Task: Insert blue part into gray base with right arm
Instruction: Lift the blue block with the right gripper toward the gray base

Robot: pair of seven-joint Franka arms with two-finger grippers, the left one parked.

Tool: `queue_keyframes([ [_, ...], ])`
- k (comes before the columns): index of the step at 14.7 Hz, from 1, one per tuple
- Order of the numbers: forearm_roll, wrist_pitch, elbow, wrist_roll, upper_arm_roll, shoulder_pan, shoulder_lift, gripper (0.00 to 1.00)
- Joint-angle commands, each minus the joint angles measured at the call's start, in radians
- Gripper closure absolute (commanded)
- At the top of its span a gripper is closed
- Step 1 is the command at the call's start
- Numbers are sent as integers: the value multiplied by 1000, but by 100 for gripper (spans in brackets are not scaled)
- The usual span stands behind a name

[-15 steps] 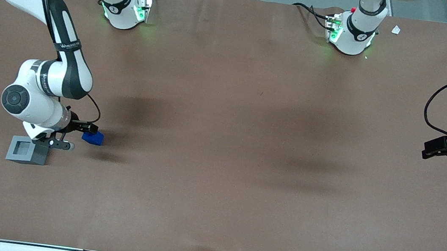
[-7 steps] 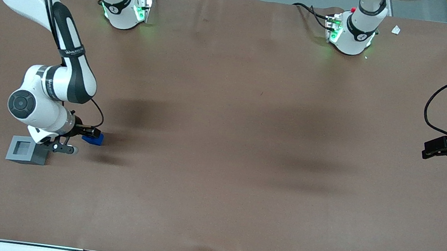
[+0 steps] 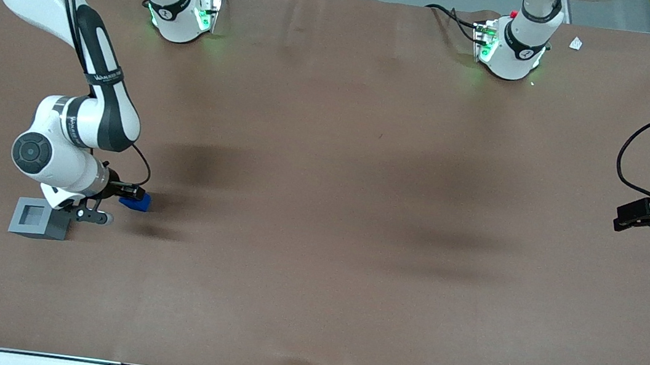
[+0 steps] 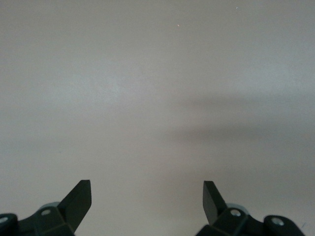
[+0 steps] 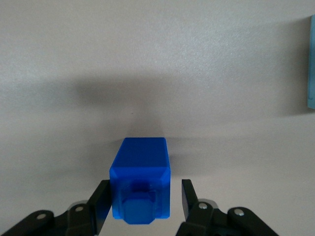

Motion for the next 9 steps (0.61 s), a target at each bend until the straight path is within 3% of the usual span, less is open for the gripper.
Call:
queue_keyframes([
  [1,3,2,10,13,6,-5,13,36],
  [4,3,5,10,15,6,-5,16,44],
  [7,3,1,10,15,6,-1,16,72],
  [9,3,-2,12,13,6,-1,15,84],
])
